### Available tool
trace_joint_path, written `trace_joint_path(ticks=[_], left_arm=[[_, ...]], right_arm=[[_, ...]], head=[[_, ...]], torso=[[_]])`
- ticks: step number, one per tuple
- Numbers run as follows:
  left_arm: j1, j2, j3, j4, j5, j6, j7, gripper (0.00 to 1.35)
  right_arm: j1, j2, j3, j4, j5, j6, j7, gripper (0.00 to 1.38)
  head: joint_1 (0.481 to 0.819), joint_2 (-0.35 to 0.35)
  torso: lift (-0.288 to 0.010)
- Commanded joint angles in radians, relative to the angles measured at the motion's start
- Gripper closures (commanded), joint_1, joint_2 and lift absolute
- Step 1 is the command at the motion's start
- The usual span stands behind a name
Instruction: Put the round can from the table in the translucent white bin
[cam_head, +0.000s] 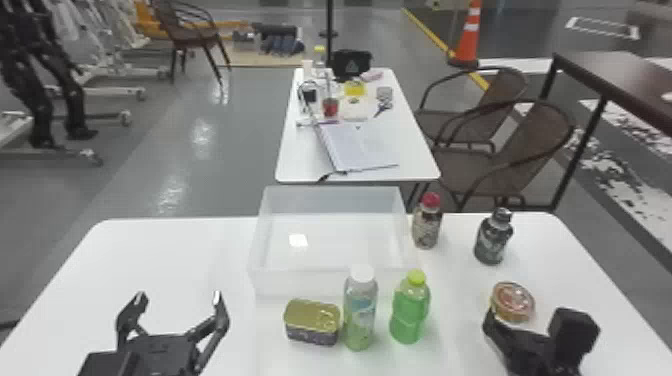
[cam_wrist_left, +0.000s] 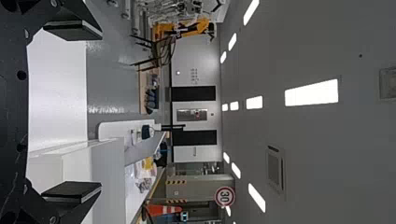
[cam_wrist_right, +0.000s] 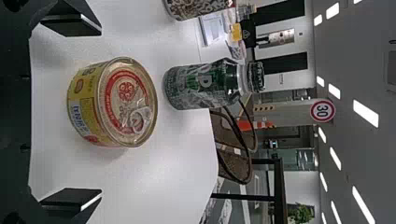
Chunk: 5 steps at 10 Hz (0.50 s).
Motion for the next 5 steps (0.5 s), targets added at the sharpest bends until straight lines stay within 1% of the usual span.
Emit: trace_joint_path(ticks=[1,5], left_arm=[[0.001,-0.003,0.000,0.002,0.002,-0.002,0.000,0.16],[0.001,-0.003,0.003,0.008,0.010,-0.012,0.000,0.16]], right_arm=[[-0.022,0.000,0.000,0.025,0.005,-0.006,0.010,0.08],[-0.065,-0.008,0.000,0.069,0.011,-0.008,0.025,0.05]], head=[[0.549,0.000],[0.549,0.000]], torso=[[-0.100],[-0.100]])
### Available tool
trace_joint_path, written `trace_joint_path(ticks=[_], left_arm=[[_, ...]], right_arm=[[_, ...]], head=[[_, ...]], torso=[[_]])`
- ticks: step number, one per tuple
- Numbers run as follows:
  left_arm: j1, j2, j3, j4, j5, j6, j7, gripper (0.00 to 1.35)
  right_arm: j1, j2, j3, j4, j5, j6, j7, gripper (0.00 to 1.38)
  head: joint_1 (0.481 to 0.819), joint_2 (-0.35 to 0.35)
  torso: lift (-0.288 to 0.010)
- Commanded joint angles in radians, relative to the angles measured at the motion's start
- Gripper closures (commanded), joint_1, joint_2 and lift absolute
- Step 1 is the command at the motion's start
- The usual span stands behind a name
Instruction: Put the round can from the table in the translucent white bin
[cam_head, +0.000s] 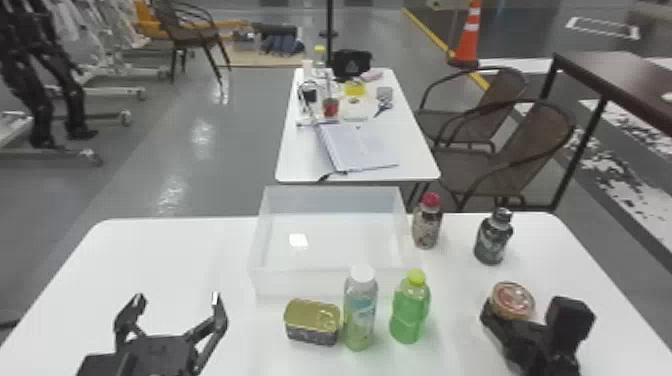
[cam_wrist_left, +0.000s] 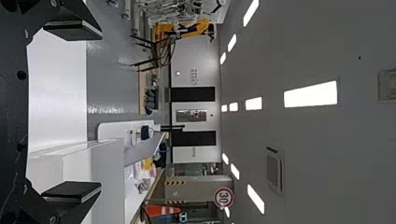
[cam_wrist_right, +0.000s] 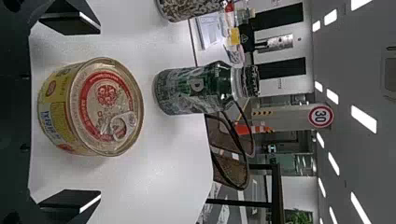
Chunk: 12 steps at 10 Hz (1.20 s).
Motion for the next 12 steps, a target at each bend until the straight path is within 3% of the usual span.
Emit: trace_joint_path(ticks=[1,7,8,9,10,11,12], left_arm=[[0.000,-0.003,-0.001,0.005,0.007,-0.001,0.000,0.16],[-0.003,-0.003,-0.001,0.015,0.013,-0.021,0.000,0.17],[-0.003,-0.003,0.001,0.018,0.013,-0.024,0.000,0.17],[-0.002,-0.003,0.002,0.018,0.015,-0.027,0.000,0.17],[-0.003,-0.003,0.001,0.020,0.016,-0.029,0.000,0.17],[-0.003,-0.003,0.001,0.022,0.016,-0.029,0.000,0.17],[-0.003,-0.003,0.001,0.023,0.016,-0.030,0.000,0.17]], right_arm=[[-0.017,-0.004,0.000,0.019,0.005,0.000,0.003,0.10],[-0.113,-0.040,0.000,0.139,0.015,0.005,0.057,0.14],[-0.123,-0.040,-0.001,0.154,0.042,0.008,0.058,0.26],[-0.136,-0.043,-0.001,0.165,0.088,0.011,0.057,0.63],[-0.152,-0.044,0.000,0.220,0.071,-0.038,0.074,0.68],[-0.171,-0.035,-0.001,0.298,0.018,-0.094,0.107,0.93],[-0.166,-0.027,-0.001,0.300,-0.001,-0.100,0.107,0.94]], head=[[0.549,0.000],[0.549,0.000],[0.549,0.000],[0.549,0.000],[0.549,0.000],[0.549,0.000],[0.549,0.000]], torso=[[-0.100],[-0.100],[-0.100],[-0.100],[-0.100],[-0.100],[-0.100]])
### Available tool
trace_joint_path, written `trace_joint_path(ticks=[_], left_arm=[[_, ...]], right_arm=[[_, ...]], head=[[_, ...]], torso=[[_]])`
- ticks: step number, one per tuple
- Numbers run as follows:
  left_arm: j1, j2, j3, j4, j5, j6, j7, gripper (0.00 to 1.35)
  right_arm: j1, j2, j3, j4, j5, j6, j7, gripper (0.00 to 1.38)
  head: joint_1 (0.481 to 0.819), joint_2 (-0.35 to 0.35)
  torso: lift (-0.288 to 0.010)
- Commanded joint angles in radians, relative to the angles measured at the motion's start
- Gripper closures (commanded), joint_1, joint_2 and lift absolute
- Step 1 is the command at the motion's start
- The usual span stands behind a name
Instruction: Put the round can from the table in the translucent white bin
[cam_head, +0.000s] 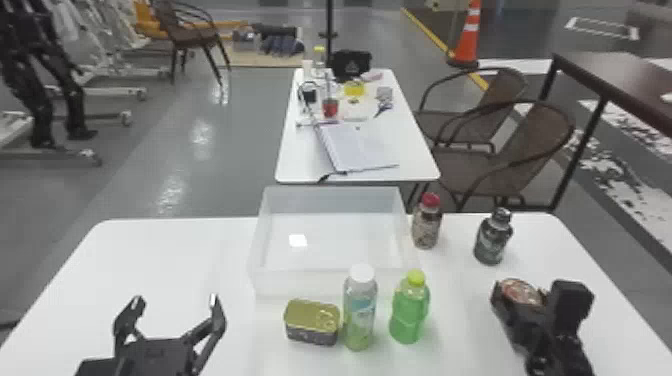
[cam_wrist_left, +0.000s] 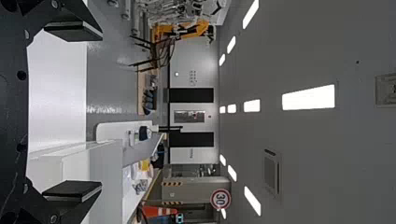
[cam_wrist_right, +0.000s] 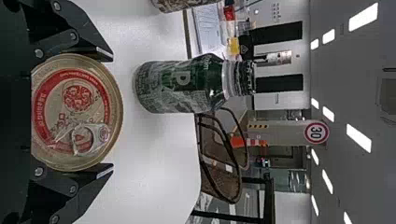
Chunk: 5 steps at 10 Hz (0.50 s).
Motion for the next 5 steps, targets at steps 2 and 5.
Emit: trace_joint_path(ticks=[2,5], left_arm=[[0.000,-0.003,-0.002,0.001,0.000,-0.001,-0.003,0.18],[-0.005,-0.003,-0.005,0.004,0.000,0.001,-0.003,0.19]], right_arm=[[0.038,0.011,0.001,-0.072,-0.054,-0.005,0.003,0.95],[0.168,0.011,0.001,-0.475,-0.051,0.168,0.015,0.95]], head=[[0.549,0.000],[0.549,0.000]], torso=[[-0.100],[-0.100]])
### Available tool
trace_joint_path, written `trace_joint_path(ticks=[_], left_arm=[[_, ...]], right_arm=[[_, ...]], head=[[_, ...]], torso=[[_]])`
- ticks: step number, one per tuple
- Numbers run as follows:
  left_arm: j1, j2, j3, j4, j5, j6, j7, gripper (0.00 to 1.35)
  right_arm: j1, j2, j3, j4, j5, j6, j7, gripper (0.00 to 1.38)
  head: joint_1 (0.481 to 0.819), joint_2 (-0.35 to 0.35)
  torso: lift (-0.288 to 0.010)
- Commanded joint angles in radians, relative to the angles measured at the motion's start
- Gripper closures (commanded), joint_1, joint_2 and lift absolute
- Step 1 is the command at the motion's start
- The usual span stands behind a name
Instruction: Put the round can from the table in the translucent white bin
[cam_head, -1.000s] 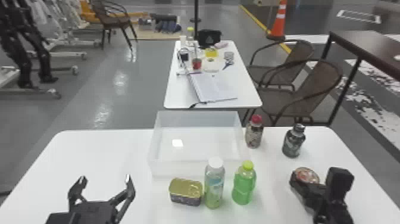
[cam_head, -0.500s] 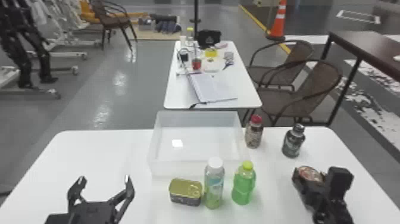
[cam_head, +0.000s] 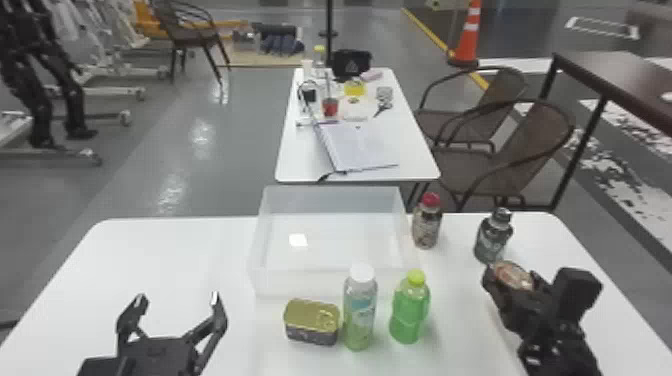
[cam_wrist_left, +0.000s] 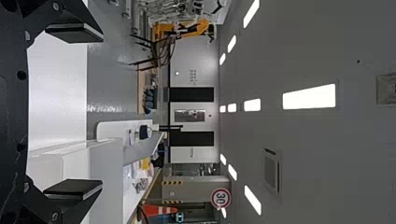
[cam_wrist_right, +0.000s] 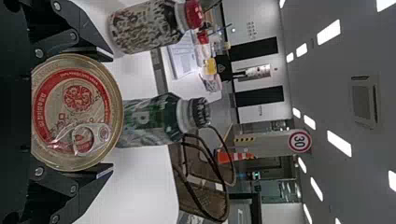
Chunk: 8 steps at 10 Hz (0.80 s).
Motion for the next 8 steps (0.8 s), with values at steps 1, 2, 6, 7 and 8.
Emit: trace_joint_path(ticks=[1,2,6,7,8], left_arm=[[-0.001,-0.003,-0.002,0.002,0.000,0.000,-0.002,0.19],[-0.001,-0.003,-0.003,0.002,0.000,0.002,0.000,0.19],[-0.010,-0.003,-0.013,0.008,0.002,0.012,0.000,0.20],[-0.013,-0.003,-0.016,0.011,0.002,0.012,0.000,0.20],[-0.014,-0.003,-0.017,0.013,0.003,0.015,0.000,0.20]], right_arm=[[0.047,0.000,0.000,-0.196,0.002,0.110,0.009,0.95],[0.047,0.000,0.000,-0.288,-0.005,0.179,0.024,0.95],[-0.080,-0.068,0.058,-0.408,-0.113,0.354,0.067,0.95],[-0.120,-0.077,0.078,-0.406,-0.153,0.397,0.090,0.95],[-0.155,-0.081,0.100,-0.414,-0.176,0.460,0.121,0.95]], head=[[0.549,0.000],[0.549,0.000],[0.549,0.000],[0.549,0.000],[0.549,0.000]], torso=[[-0.100],[-0.100],[-0.100],[-0.100],[-0.100]])
